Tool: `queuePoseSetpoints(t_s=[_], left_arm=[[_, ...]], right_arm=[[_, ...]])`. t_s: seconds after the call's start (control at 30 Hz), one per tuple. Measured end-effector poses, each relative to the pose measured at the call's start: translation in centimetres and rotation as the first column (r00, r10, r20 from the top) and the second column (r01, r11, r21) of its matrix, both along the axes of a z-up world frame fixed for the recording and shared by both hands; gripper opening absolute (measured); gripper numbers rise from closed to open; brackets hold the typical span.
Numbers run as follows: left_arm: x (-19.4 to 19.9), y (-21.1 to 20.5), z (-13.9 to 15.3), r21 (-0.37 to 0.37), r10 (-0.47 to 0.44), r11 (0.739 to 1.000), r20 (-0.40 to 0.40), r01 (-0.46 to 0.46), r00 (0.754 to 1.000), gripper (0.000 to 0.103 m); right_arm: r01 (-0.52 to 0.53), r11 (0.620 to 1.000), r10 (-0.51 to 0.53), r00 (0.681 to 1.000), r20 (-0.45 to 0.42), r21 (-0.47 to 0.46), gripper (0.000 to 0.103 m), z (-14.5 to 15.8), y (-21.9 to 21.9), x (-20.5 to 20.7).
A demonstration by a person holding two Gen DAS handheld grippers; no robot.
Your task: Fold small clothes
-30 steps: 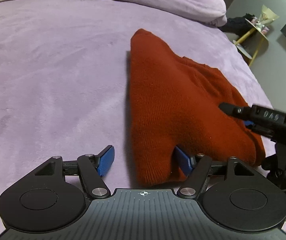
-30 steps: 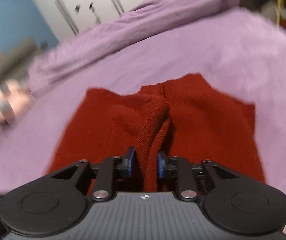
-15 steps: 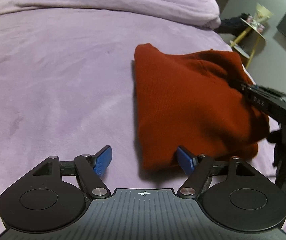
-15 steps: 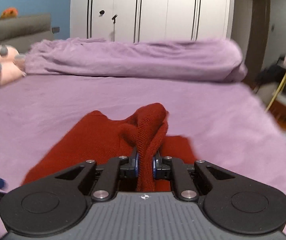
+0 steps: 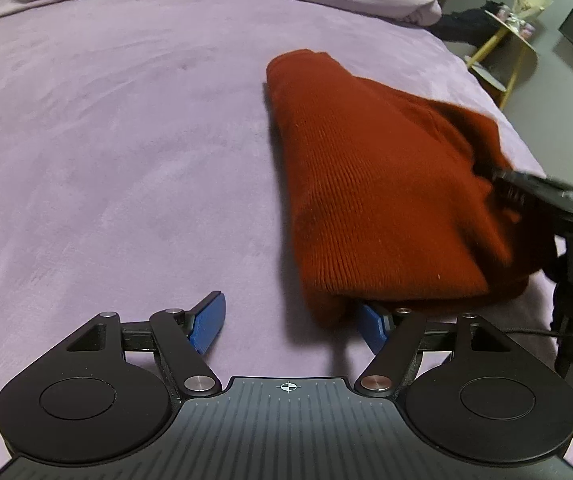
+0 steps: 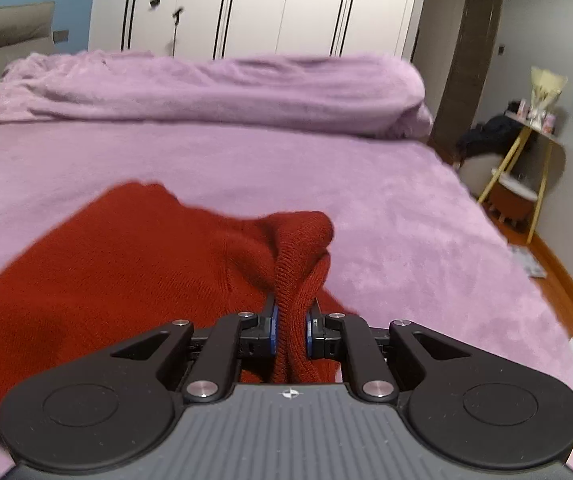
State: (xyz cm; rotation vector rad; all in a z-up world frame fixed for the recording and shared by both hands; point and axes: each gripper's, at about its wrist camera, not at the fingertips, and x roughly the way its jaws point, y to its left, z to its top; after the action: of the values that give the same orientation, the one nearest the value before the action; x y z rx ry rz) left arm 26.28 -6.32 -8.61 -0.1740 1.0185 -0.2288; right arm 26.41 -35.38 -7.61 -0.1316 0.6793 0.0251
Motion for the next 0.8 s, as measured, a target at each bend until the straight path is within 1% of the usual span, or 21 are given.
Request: queuePoseSetpoints(t_s=[0.03, 0.07, 0.1, 0.13, 0.17, 0.2, 0.23, 0.3, 0.33, 0.4, 0.47, 0.53, 0.57, 0.6, 0.63, 0.67, 0.7, 0.73, 0.77, 0.8], left_arm=[[0.0, -0.2, 0.0, 0.011, 0.003, 1.0, 0.004, -0.003, 1.0, 0.075], [0.0, -0.4, 0.0, 0.025, 0.004, 1.0, 0.014, -0.004, 1.0, 0.075], [-0.2, -0.6, -0.1, 0.038, 0.005, 0.999, 0.026, -0.006, 1.0, 0.075], [-0.3, -0.8, -0.2, 0.046, 0.008, 0.999, 0.036, -0.01, 0.999, 0.076], [-0.6, -0.9, -0.2, 0.054, 0.015, 0.998, 0.044, -0.017, 0.999, 0.077], [-0.7, -1.0, -0.2, 0.058, 0.023, 0.998, 0.053, -0.026, 0.998, 0.077], [-0.9, -1.2, -0.3, 0.061, 0.033, 0.997, 0.061, -0.037, 0.998, 0.076], [-1.1, -1.5, -0.2, 0.067, 0.048, 0.996, 0.073, -0.052, 0.996, 0.075], [-1.2, -1.6, -0.2, 0.07, 0.057, 0.996, 0.078, -0.062, 0.995, 0.074], [-1.2, -1.8, -0.2, 0.071, 0.077, 0.994, 0.078, -0.082, 0.994, 0.075], [-1.2, -1.6, -0.1, 0.062, 0.099, 0.993, 0.069, -0.103, 0.993, 0.075], [-1.1, -1.5, 0.0, 0.055, 0.111, 0.992, 0.063, -0.115, 0.992, 0.075], [-1.1, -1.4, 0.0, 0.052, 0.117, 0.991, 0.064, -0.12, 0.991, 0.075], [-1.2, -1.3, 0.0, 0.049, 0.123, 0.991, 0.065, -0.126, 0.99, 0.075], [-1.2, -1.2, 0.0, 0.045, 0.131, 0.99, 0.065, -0.134, 0.989, 0.075], [-1.3, -1.0, 0.0, 0.037, 0.141, 0.989, 0.063, -0.143, 0.988, 0.075], [-1.2, -0.9, 0.0, 0.028, 0.148, 0.988, 0.062, -0.15, 0.987, 0.074], [-1.3, -0.6, 0.1, 0.017, 0.16, 0.987, 0.063, -0.161, 0.985, 0.073], [-1.4, -0.4, 0.3, 0.008, 0.171, 0.985, 0.064, -0.171, 0.983, 0.072], [-1.5, 0.0, 0.4, -0.006, 0.184, 0.983, 0.067, -0.184, 0.981, 0.072]], right_arm=[[0.02, 0.999, -0.02, 1.0, -0.005, 0.032, 0.026, 0.0, -0.7, -0.2], [0.057, 0.994, -0.058, 0.998, 0.007, 0.091, 0.031, 0.4, -1.8, -0.8], [0.091, 0.98, -0.096, 0.995, 0.016, 0.175, 0.04, 1.0, -3.2, -1.7], [0.128, 0.959, -0.137, 0.99, 0.017, 0.252, 0.047, 1.5, -4.5, -2.7], [0.169, 0.922, -0.184, 0.983, 0.011, 0.349, 0.048, 1.9, -6.1, -4.2], [0.188, 0.879, -0.208, 0.978, -0.002, 0.438, 0.049, 1.9, -7.5, -5.7], [0.198, 0.826, -0.217, 0.976, -0.025, 0.528, 0.049, 1.7, -8.6, -7.2], [0.209, 0.713, -0.202, 0.975, -0.089, 0.669, 0.049, 0.8, -9.7, -10.0], [0.209, 0.666, -0.186, 0.976, -0.112, 0.716, 0.049, 0.3, -9.9, -11.2], [0.196, 0.599, -0.156, 0.98, -0.126, 0.776, 0.049, -0.4, -9.6, -12.8], [0.179, 0.535, -0.122, 0.983, -0.135, 0.826, 0.049, -1.1, -9.4, -12.9], [0.189, 0.486, -0.113, 0.982, -0.153, 0.854, 0.048, -1.8, -8.9, -12.5], [0.195, 0.474, -0.123, 0.98, -0.155, 0.858, 0.048, -1.8, -8.4, -12.3], [0.204, 0.474, -0.135, 0.978, -0.158, 0.857, 0.047, -2.0, -8.1, -11.8], [0.229, 0.489, -0.152, 0.973, -0.176, 0.842, 0.035, -2.2, -7.9, -11.3], [0.258, 0.504, -0.169, 0.965, -0.199, 0.824, 0.029, -2.4, -7.6, -10.7], [0.269, 0.511, -0.171, 0.963, -0.21, 0.817, 0.023, -2.5, -7.4, -10.1], [0.263, 0.51, -0.163, 0.964, -0.208, 0.819, 0.018, -2.4, -7.1, -9.9], [0.246, 0.478, -0.151, 0.969, -0.198, 0.843, 0.017, -2.3, -7.3, -9.9], [0.219, 0.399, -0.132, 0.975, -0.18, 0.891, 0.017, -2.5, -7.7, -10.2]])
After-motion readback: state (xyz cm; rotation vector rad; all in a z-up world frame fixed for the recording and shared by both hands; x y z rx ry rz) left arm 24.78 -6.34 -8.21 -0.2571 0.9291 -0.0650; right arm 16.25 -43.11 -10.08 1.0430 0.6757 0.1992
